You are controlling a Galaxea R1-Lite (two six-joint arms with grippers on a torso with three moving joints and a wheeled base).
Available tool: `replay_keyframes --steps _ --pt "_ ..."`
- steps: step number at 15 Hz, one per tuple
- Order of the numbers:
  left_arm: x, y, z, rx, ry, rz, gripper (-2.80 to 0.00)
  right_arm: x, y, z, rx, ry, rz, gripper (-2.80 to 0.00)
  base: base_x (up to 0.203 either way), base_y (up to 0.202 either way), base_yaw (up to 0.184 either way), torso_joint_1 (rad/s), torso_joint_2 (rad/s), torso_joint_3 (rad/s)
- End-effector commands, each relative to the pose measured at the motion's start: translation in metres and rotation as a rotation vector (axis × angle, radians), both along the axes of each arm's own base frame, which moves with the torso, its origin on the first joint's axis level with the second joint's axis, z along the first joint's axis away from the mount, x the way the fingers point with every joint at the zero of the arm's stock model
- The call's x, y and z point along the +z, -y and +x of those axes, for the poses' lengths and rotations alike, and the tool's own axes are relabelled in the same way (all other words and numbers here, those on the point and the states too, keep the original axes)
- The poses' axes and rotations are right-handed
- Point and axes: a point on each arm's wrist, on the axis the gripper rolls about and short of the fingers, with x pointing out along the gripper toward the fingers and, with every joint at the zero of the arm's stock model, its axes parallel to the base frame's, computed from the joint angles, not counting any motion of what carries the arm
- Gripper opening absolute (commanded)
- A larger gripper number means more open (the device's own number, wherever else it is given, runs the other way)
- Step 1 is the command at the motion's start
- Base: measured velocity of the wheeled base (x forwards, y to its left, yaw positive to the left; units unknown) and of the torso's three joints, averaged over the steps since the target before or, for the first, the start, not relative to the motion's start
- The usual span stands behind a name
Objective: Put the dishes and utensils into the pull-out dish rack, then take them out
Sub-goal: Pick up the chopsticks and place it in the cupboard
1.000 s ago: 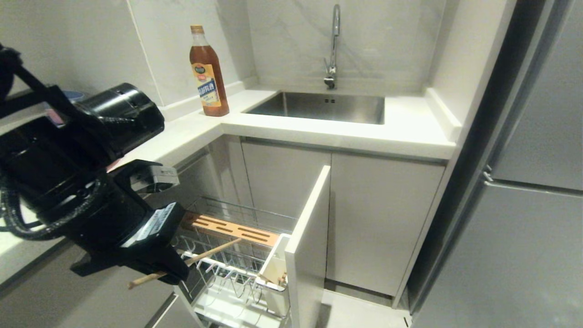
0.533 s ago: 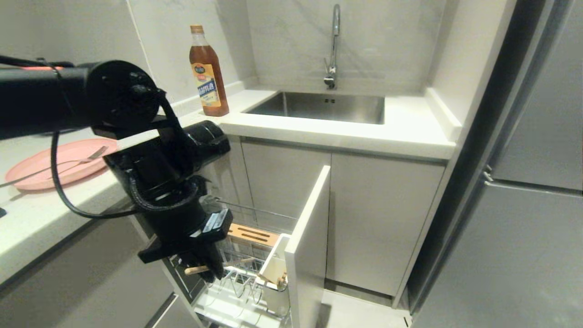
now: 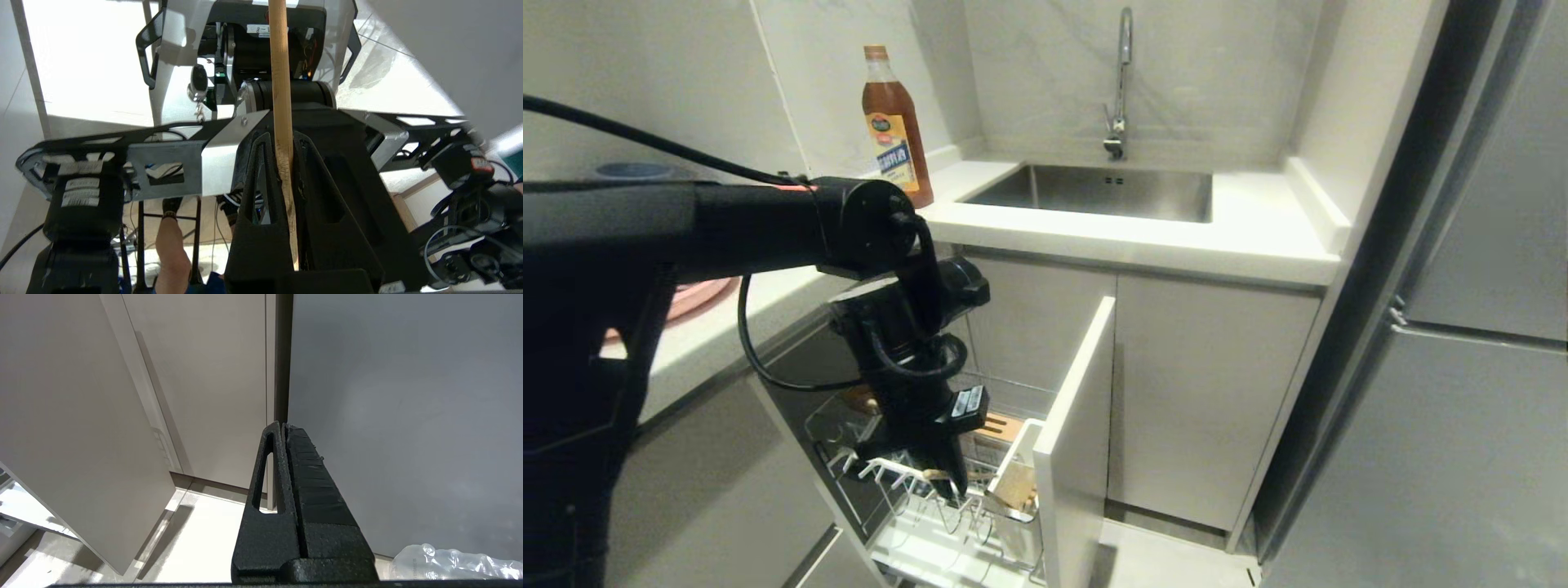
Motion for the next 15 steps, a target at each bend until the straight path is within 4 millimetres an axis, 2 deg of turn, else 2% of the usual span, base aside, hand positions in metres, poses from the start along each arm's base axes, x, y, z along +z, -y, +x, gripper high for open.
replay_keyframes --steps 1,15 --pt "-0.015 0.005 0.01 0.004 -0.038 0.013 -2.8 0.0 0.0 0.0 0.0 -0.001 0.0 -2.8 0.0 0.0 0.0 0.0 0.0 0.0" --pt "-0.07 0.02 0.043 0.01 -0.056 0.009 -2.8 0.0 0.0 0.0 0.0 -0.001 0.0 -2.8 0.0 0.0 0.0 0.0 0.0 0.0"
